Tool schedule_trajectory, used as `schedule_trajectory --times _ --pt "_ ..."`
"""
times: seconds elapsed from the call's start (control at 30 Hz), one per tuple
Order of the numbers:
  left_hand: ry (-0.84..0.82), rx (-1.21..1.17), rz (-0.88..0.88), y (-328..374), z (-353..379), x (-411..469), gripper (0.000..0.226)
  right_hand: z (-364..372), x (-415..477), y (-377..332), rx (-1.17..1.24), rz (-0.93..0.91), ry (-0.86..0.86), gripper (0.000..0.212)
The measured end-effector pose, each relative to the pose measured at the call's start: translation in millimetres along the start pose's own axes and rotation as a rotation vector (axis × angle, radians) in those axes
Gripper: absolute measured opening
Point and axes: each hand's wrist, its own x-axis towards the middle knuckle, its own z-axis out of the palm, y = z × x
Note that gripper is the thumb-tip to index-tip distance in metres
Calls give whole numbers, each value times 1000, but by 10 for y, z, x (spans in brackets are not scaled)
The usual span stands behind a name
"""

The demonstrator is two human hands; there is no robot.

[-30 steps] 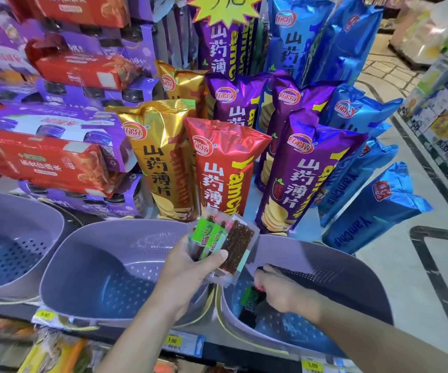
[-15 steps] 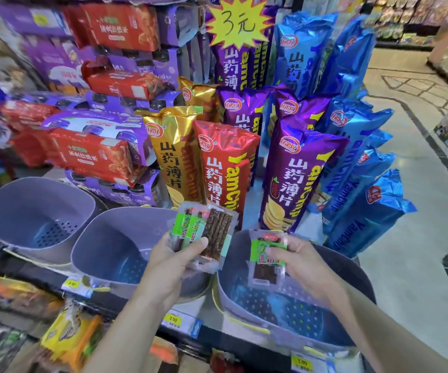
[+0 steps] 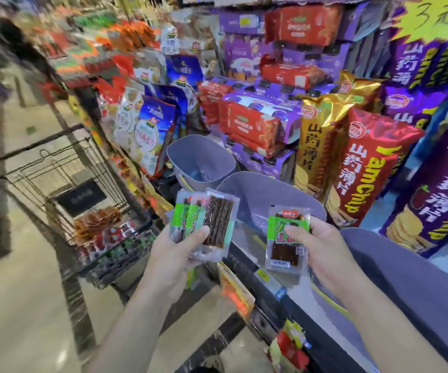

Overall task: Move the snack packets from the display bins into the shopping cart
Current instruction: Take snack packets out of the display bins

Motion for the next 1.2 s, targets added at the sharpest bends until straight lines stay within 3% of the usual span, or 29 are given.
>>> schedule_trajectory --times 0.1,0.27,0.43,0.63,0.9,1.2 --pt "144 -36 8 44 -479 -164 34 497 127 34 -34 11 -85 15" --pt "350 -85 59 203 -1238 -347 62 1438 347 104 -31 33 -263 19" --pt "489 -134 105 337 -2218 -420 41 2503 544 309 -76 33 -385 20" --pt "634 -181 102 498 -3469 -427 48 3648 794 645 -136 107 -461 23" --pt "742 -152 52 694 -4442 -229 41 4730 1210 774 -227 161 -530 21" --pt "767 -171 -4 669 -4818 721 26 5406 2070 999 -312 232 -504 20"
